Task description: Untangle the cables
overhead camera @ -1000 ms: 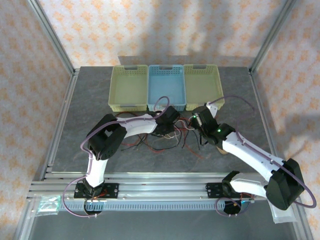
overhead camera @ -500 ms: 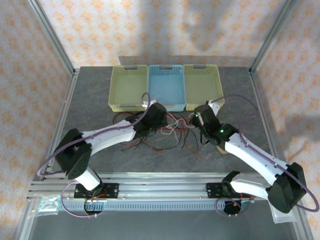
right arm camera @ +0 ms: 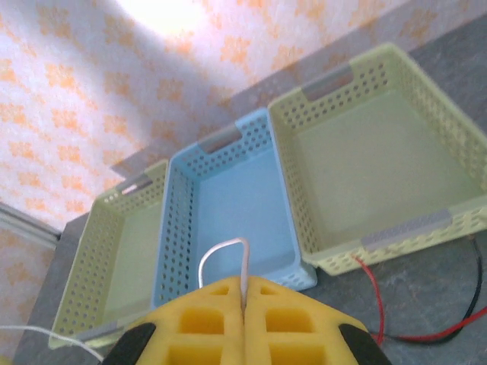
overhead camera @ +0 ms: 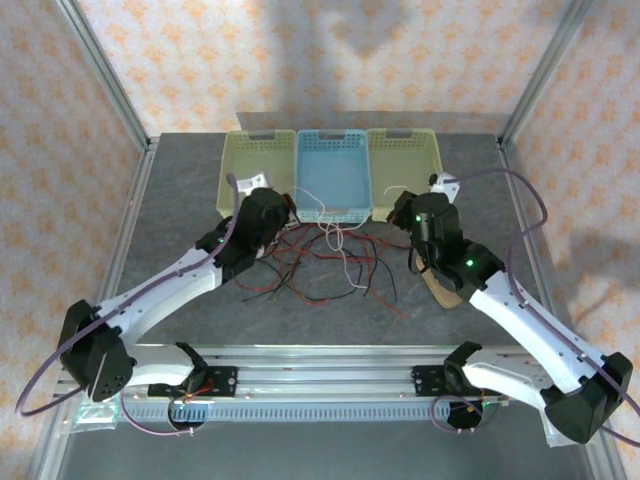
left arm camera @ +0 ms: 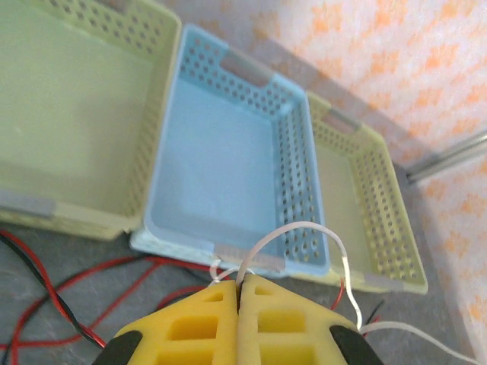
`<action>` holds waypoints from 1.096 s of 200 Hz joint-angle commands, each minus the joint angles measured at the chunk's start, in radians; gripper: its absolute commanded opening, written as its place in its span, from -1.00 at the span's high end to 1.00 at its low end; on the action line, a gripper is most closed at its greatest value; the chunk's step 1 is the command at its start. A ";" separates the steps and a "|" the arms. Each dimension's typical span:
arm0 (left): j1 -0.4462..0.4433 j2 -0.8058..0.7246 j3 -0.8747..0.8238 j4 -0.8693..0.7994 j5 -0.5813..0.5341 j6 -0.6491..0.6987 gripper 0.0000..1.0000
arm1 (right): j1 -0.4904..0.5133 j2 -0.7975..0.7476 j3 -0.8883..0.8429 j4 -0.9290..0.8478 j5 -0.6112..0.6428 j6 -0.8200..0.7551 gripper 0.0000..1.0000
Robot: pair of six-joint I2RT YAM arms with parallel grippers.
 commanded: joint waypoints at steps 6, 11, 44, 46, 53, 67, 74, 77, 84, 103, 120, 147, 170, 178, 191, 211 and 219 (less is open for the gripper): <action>0.042 -0.061 0.068 -0.066 -0.047 0.064 1.00 | -0.004 -0.026 0.066 0.012 0.129 -0.071 1.00; 0.050 -0.067 0.078 -0.074 -0.046 0.071 1.00 | -0.004 -0.027 0.074 0.013 0.136 -0.081 1.00; 0.085 -0.073 0.153 -0.130 -0.043 0.098 1.00 | -0.004 -0.017 0.126 0.018 0.173 -0.121 1.00; 0.087 -0.074 0.158 -0.134 -0.045 0.099 1.00 | -0.004 -0.016 0.129 0.017 0.177 -0.123 1.00; 0.095 -0.075 0.170 -0.148 -0.050 0.101 1.00 | -0.004 -0.015 0.137 0.014 0.196 -0.131 1.00; 0.123 -0.084 0.183 -0.167 -0.057 0.100 1.00 | -0.004 -0.011 0.152 0.003 0.246 -0.147 1.00; 0.140 -0.092 0.186 -0.175 -0.057 0.098 1.00 | -0.004 -0.010 0.161 -0.004 0.274 -0.154 1.00; 0.146 -0.095 0.187 -0.179 -0.055 0.097 1.00 | -0.004 -0.009 0.164 -0.009 0.287 -0.156 1.00; 0.167 -0.102 0.191 -0.190 -0.056 0.093 1.00 | -0.004 -0.007 0.171 -0.016 0.310 -0.163 1.00; 0.229 -0.117 0.207 -0.230 -0.051 0.086 1.00 | -0.004 0.000 0.187 -0.038 0.380 -0.173 1.00; 0.283 -0.127 0.217 -0.270 -0.054 0.086 1.00 | -0.005 0.015 0.199 -0.074 0.443 -0.169 1.00; 0.361 -0.138 0.214 -0.340 -0.073 0.071 1.00 | -0.015 0.029 0.205 -0.108 0.485 -0.159 1.00; 0.414 -0.150 0.195 -0.359 -0.051 0.058 1.00 | -0.026 0.030 0.205 -0.119 0.496 -0.152 1.00; 0.426 -0.155 0.187 -0.361 -0.047 0.055 1.00 | -0.028 0.031 0.208 -0.125 0.508 -0.149 1.00; 0.442 -0.159 0.179 -0.366 -0.042 0.053 1.00 | -0.031 0.034 0.214 -0.131 0.522 -0.153 1.00; 0.474 -0.159 0.178 -0.382 -0.041 0.050 1.00 | -0.037 0.037 0.225 -0.137 0.541 -0.167 1.00; 0.493 -0.163 0.178 -0.387 -0.034 0.050 1.00 | -0.041 0.038 0.229 -0.139 0.544 -0.172 1.00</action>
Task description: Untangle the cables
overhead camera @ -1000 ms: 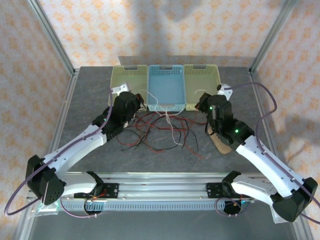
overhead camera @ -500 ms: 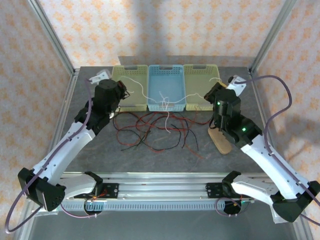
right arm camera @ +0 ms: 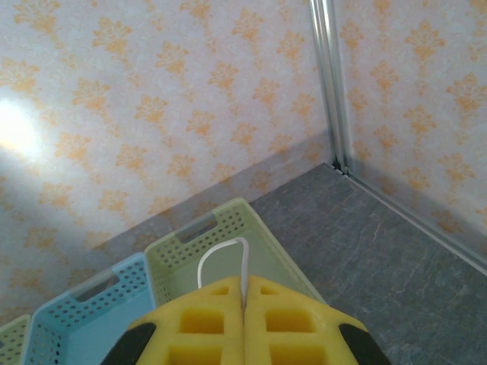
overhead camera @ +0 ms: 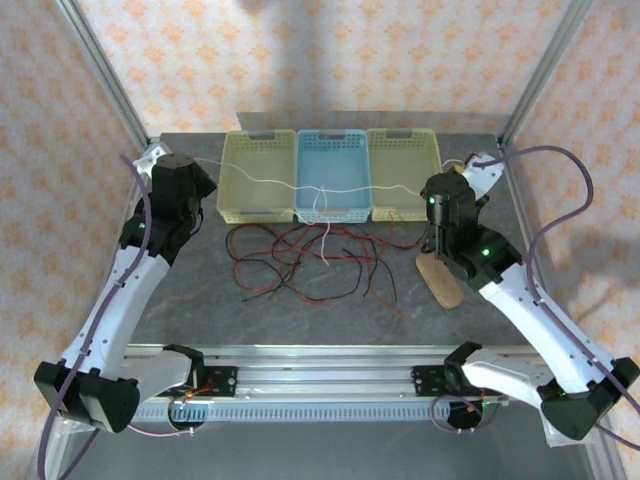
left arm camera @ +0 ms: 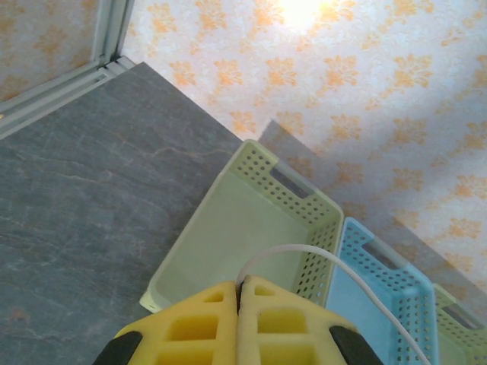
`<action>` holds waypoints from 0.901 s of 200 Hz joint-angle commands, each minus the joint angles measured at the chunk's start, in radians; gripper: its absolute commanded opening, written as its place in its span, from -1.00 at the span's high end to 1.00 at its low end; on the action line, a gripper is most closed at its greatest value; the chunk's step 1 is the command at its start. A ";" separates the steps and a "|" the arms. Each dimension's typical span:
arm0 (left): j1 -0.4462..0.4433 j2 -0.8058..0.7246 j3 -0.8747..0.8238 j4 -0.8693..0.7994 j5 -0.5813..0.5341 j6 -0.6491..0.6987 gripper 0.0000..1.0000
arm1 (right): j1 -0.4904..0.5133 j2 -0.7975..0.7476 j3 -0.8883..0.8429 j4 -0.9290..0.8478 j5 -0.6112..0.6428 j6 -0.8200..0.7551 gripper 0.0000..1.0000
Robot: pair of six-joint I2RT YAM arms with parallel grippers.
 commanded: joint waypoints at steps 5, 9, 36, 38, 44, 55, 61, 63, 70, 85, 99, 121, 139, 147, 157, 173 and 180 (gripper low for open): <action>0.055 -0.024 -0.009 -0.052 0.015 -0.011 1.00 | -0.014 0.006 0.048 -0.033 0.072 -0.025 1.00; 0.064 -0.027 -0.009 -0.052 0.019 -0.008 1.00 | -0.016 0.005 0.051 -0.032 0.072 -0.030 1.00; 0.128 -0.040 0.002 -0.065 0.044 0.014 1.00 | -0.022 -0.008 0.070 0.010 0.056 -0.097 1.00; 0.132 -0.041 0.003 -0.067 0.046 0.016 1.00 | -0.022 -0.009 0.071 0.016 0.054 -0.105 1.00; 0.145 -0.042 0.010 -0.073 0.048 0.023 1.00 | -0.023 -0.012 0.076 0.030 0.049 -0.124 1.00; 0.169 -0.040 0.022 -0.084 0.051 0.035 1.00 | -0.028 -0.005 0.098 0.038 0.042 -0.154 1.00; 0.183 -0.041 0.027 -0.089 0.056 0.040 1.00 | -0.034 0.003 0.117 0.034 0.037 -0.166 1.00; 0.189 -0.040 0.029 -0.090 0.058 0.042 1.00 | -0.036 0.005 0.121 0.031 0.034 -0.170 1.00; 0.205 -0.040 0.035 -0.093 0.066 0.049 1.00 | -0.043 0.017 0.143 0.026 0.023 -0.182 1.00; 0.242 -0.040 0.048 -0.101 0.084 0.061 1.00 | -0.051 0.032 0.173 0.025 0.008 -0.203 1.00; 0.271 -0.036 0.060 -0.108 0.095 0.073 1.00 | -0.053 0.044 0.192 0.036 -0.002 -0.223 1.00; 0.324 -0.024 0.076 -0.124 0.122 0.090 1.00 | -0.083 0.079 0.242 0.009 -0.042 -0.220 1.00; 0.381 -0.009 0.090 -0.144 0.157 0.105 1.00 | -0.151 0.092 0.270 -0.012 -0.124 -0.188 1.00; 0.409 -0.003 0.097 -0.154 0.172 0.112 1.00 | -0.182 0.095 0.279 -0.018 -0.158 -0.179 1.00; 0.438 0.002 0.105 -0.164 0.187 0.117 1.00 | -0.220 0.106 0.293 -0.035 -0.194 -0.164 1.00; 0.479 0.008 0.110 -0.172 0.209 0.117 1.00 | -0.272 0.120 0.311 -0.062 -0.257 -0.135 1.00; 0.491 0.005 0.110 -0.171 0.221 0.136 1.00 | -0.284 0.121 0.311 -0.064 -0.282 -0.127 1.00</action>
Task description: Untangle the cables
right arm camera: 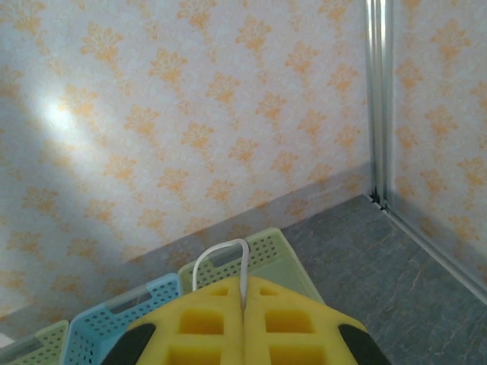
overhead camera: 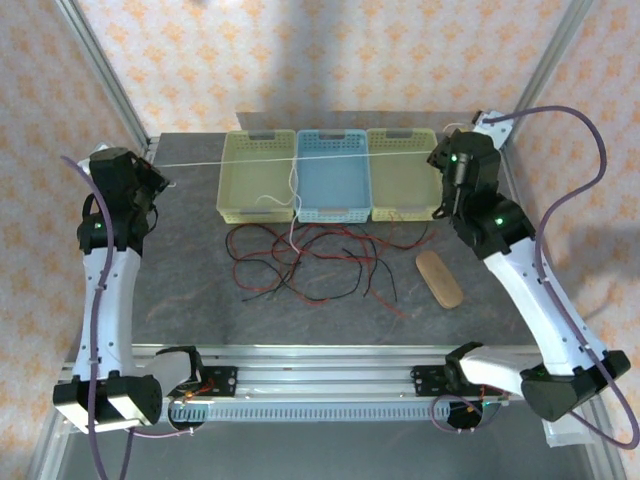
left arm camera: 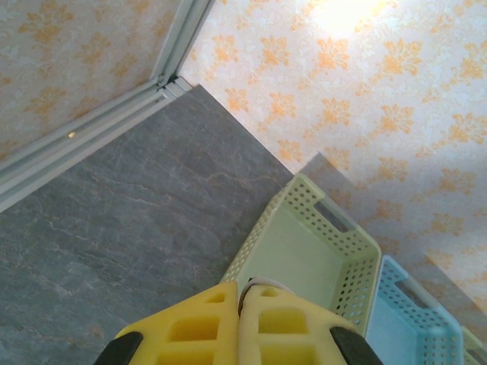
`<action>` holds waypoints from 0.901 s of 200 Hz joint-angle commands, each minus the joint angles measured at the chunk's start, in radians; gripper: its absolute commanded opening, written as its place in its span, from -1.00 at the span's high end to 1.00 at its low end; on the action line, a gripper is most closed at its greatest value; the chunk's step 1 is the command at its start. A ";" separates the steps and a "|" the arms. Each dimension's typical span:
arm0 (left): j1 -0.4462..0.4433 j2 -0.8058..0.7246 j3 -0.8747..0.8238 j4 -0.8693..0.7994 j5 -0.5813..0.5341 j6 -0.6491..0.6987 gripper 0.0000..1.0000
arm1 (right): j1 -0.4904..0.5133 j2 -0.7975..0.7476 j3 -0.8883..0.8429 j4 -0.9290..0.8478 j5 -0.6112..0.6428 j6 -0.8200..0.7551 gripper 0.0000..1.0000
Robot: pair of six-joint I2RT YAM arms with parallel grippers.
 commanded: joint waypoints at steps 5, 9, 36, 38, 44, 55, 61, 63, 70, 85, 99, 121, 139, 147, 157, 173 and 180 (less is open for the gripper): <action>0.105 0.013 0.020 -0.057 -0.081 0.042 1.00 | -0.109 -0.017 0.050 -0.055 -0.001 0.034 1.00; 0.107 0.011 0.018 -0.055 -0.076 0.042 1.00 | -0.111 -0.018 0.048 -0.055 -0.010 0.037 1.00; 0.107 -0.012 -0.021 0.032 0.092 0.061 1.00 | -0.113 -0.035 0.003 -0.022 -0.158 0.032 1.00; 0.106 -0.015 -0.028 0.044 0.116 0.063 1.00 | -0.113 -0.039 -0.004 -0.013 -0.184 0.026 1.00; 0.104 -0.023 -0.049 0.084 0.190 0.063 1.00 | -0.111 -0.052 -0.028 0.012 -0.274 0.009 1.00; 0.076 -0.035 -0.083 0.142 0.287 0.062 1.00 | -0.112 -0.077 -0.075 0.073 -0.447 -0.008 1.00; 0.047 -0.041 -0.093 0.160 0.304 0.066 1.00 | -0.112 -0.086 -0.092 0.096 -0.539 -0.017 1.00; 0.036 -0.042 -0.095 0.164 0.306 0.068 1.00 | -0.113 -0.088 -0.095 0.101 -0.568 -0.018 1.00; -0.004 -0.045 -0.099 0.176 0.310 0.080 1.00 | -0.112 -0.085 -0.102 0.104 -0.652 -0.021 1.00; -0.071 -0.045 -0.107 0.199 0.328 0.091 1.00 | -0.112 -0.071 -0.116 0.093 -0.775 -0.020 1.00; -0.085 -0.049 -0.126 0.235 0.372 0.078 1.00 | -0.111 -0.064 -0.150 0.071 -0.834 -0.024 1.00; -0.088 -0.053 -0.137 0.244 0.381 0.074 1.00 | -0.111 -0.047 -0.204 -0.020 -0.840 -0.036 1.00; -0.089 -0.054 -0.134 0.236 0.389 0.081 1.00 | -0.111 -0.033 -0.262 -0.098 -0.762 -0.019 1.00; -0.093 -0.054 -0.133 0.237 0.401 0.084 1.00 | -0.111 -0.027 -0.291 -0.124 -0.712 0.004 1.00; -0.100 -0.055 -0.129 0.242 0.423 0.090 1.00 | -0.111 -0.016 -0.334 -0.146 -0.651 0.041 1.00; -0.126 -0.056 -0.123 0.259 0.464 0.100 1.00 | -0.112 0.011 -0.396 -0.163 -0.601 0.094 1.00; -0.141 -0.056 -0.123 0.271 0.484 0.102 1.00 | -0.111 0.031 -0.426 -0.153 -0.598 0.115 1.00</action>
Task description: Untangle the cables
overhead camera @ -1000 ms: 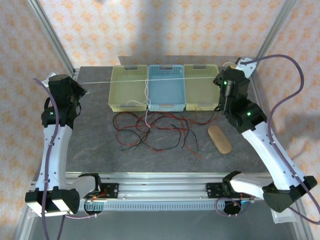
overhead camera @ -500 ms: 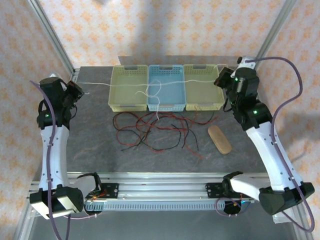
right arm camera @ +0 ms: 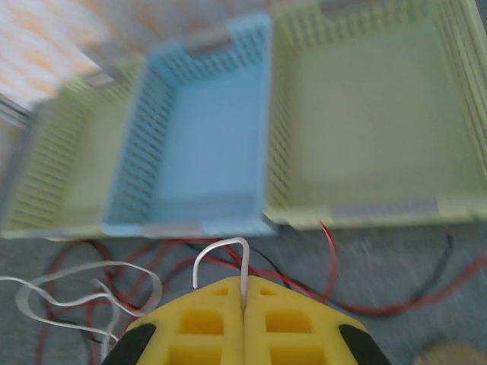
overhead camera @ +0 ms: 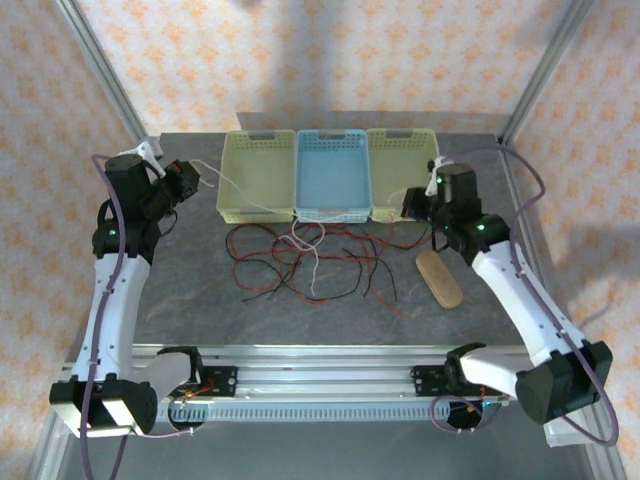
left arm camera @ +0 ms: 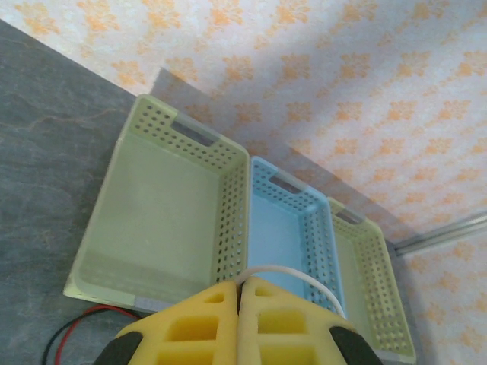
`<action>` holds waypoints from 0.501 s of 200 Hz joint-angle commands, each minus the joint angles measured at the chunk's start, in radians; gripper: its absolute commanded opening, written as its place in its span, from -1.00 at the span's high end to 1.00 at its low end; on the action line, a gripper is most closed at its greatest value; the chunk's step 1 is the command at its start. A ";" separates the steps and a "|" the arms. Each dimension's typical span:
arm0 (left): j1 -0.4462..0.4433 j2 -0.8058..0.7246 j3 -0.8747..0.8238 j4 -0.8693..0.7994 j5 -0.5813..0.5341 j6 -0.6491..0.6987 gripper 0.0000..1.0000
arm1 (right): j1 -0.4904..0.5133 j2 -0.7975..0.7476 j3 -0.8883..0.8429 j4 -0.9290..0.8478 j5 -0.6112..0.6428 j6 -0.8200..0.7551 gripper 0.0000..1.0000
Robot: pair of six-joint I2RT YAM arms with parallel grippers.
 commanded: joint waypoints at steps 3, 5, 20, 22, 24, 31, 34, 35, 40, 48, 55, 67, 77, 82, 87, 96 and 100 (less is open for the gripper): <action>-0.044 -0.019 0.004 0.071 0.096 0.034 1.00 | 0.000 0.049 -0.084 -0.059 0.089 0.091 1.00; -0.049 -0.020 0.004 0.075 0.100 0.034 1.00 | 0.000 0.054 -0.091 -0.055 0.082 0.095 0.99; -0.087 -0.018 0.007 0.092 0.118 0.034 1.00 | 0.002 0.110 -0.115 -0.044 0.033 0.114 0.82; -0.093 -0.018 0.008 0.093 0.118 0.034 1.00 | 0.002 0.117 -0.113 -0.044 0.029 0.117 0.80; -0.098 -0.016 0.010 0.093 0.119 0.036 1.00 | 0.002 0.123 -0.113 -0.043 0.025 0.119 0.77; -0.113 -0.015 0.016 0.091 0.117 0.039 1.00 | 0.002 0.136 -0.112 -0.035 0.019 0.124 0.65; -0.118 -0.014 0.017 0.090 0.113 0.040 1.00 | 0.003 0.136 -0.110 -0.033 0.025 0.128 0.57; -0.120 -0.013 0.018 0.090 0.112 0.039 1.00 | 0.003 0.136 -0.109 -0.032 0.028 0.129 0.54; -0.124 -0.012 0.019 0.091 0.109 0.035 1.00 | 0.004 0.131 -0.105 -0.028 0.045 0.136 0.39; -0.125 -0.009 0.020 0.094 0.111 0.030 1.00 | 0.003 0.119 -0.095 -0.021 0.081 0.142 0.17; -0.125 -0.009 0.018 0.097 0.106 0.024 1.00 | 0.003 0.106 -0.078 -0.026 0.124 0.148 -0.15; -0.125 -0.008 0.014 0.107 0.101 0.016 1.00 | 0.005 0.091 -0.049 -0.048 0.198 0.158 -0.30; -0.126 -0.008 0.012 0.115 0.100 0.008 1.00 | 0.009 0.075 -0.036 -0.061 0.260 0.168 -0.39; -0.126 -0.009 0.011 0.118 0.097 0.004 1.00 | 0.012 0.065 -0.033 -0.064 0.284 0.174 -0.40; -0.126 -0.009 0.010 0.122 0.097 0.003 1.00 | 0.021 0.051 -0.032 -0.061 0.302 0.175 -0.39; -0.126 -0.011 0.008 0.126 0.097 0.000 1.00 | 0.046 0.028 -0.038 -0.033 0.313 0.167 -0.37; -0.126 -0.012 0.007 0.129 0.097 -0.002 1.00 | 0.062 0.027 -0.043 -0.007 0.301 0.158 -0.36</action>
